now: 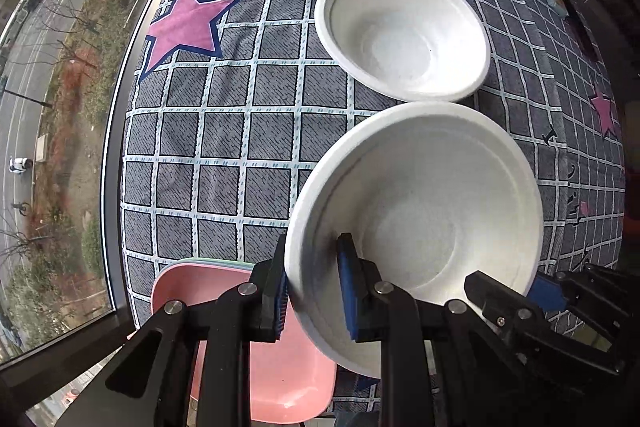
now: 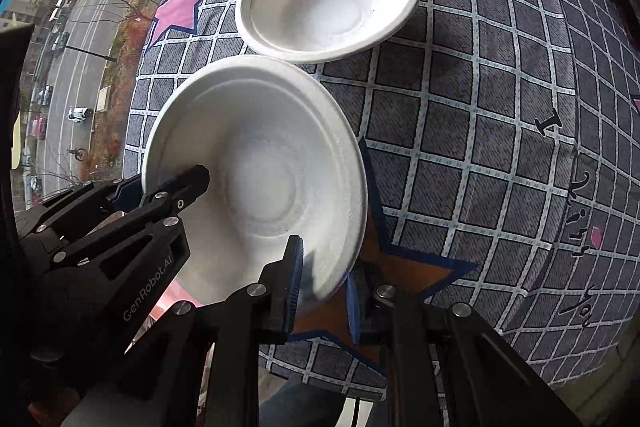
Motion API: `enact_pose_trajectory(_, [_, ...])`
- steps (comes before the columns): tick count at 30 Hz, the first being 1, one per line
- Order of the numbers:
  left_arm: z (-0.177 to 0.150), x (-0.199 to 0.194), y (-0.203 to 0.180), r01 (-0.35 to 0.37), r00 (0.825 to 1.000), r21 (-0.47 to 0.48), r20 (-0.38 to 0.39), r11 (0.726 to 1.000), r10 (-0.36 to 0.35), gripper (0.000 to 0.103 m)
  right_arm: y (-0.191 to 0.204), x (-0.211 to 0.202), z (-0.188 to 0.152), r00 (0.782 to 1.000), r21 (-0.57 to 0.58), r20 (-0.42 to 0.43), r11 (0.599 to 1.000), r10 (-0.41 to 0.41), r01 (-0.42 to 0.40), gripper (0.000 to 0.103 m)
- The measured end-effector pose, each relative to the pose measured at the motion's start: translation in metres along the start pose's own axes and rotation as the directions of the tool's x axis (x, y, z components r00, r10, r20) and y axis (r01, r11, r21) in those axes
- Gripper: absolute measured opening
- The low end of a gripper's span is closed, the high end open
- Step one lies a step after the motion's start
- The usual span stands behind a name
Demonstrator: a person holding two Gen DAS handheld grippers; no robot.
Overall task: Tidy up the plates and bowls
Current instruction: 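Carry the white bowl with the right gripper and set it down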
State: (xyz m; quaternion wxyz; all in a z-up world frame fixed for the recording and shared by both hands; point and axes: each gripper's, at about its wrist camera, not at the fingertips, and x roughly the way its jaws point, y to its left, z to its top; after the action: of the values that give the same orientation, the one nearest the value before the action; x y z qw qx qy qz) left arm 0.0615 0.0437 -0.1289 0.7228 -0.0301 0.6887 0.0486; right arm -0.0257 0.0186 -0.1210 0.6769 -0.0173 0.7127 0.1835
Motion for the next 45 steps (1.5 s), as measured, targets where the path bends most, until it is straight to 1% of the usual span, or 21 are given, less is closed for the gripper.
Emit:
enact_pose_trajectory(3, [-0.008,-0.01,-0.019,0.002,1.0,0.007,0.018,1.0,-0.002,0.025,-0.013,-0.011,-0.007,1.0,0.001,0.013,1.0,-0.019,0.019,0.021])
enact_pose_trajectory(5, [-0.014,-0.016,-0.022,0.008,1.0,0.01,0.027,1.0,-0.009,0.024,-0.018,-0.017,-0.011,0.999,0.0,0.025,1.0,-0.032,0.032,0.021])
enact_pose_trajectory(8, [-0.018,-0.023,-0.039,0.016,0.999,0.009,0.037,1.0,-0.017,0.025,-0.029,-0.025,-0.017,0.998,0.002,0.042,0.999,-0.05,0.05,0.021])
enact_pose_trajectory(10, [-0.021,-0.026,-0.049,0.021,0.999,0.016,0.039,1.0,-0.022,0.025,-0.03,-0.028,-0.021,0.996,0.005,0.053,0.998,-0.066,0.066,0.021])
enact_pose_trajectory(16, [-0.027,-0.029,-0.07,0.029,0.998,0.05,0.049,0.998,-0.032,0.025,-0.053,-0.039,-0.027,0.994,0.031,0.071,0.997,-0.077,0.075,0.021])
enact_pose_trajectory(28, [-0.02,-0.03,-0.108,0.031,0.998,0.108,0.052,0.994,-0.037,0.025,-0.09,-0.05,-0.034,0.993,0.08,0.084,0.993,-0.089,0.082,0.021])
enact_pose_trajectory(45, [-0.018,-0.023,-0.147,0.042,0.998,0.147,0.043,0.988,-0.049,0.025,-0.123,-0.054,-0.04,0.986,0.094,0.099,0.988,-0.135,0.125,0.021])
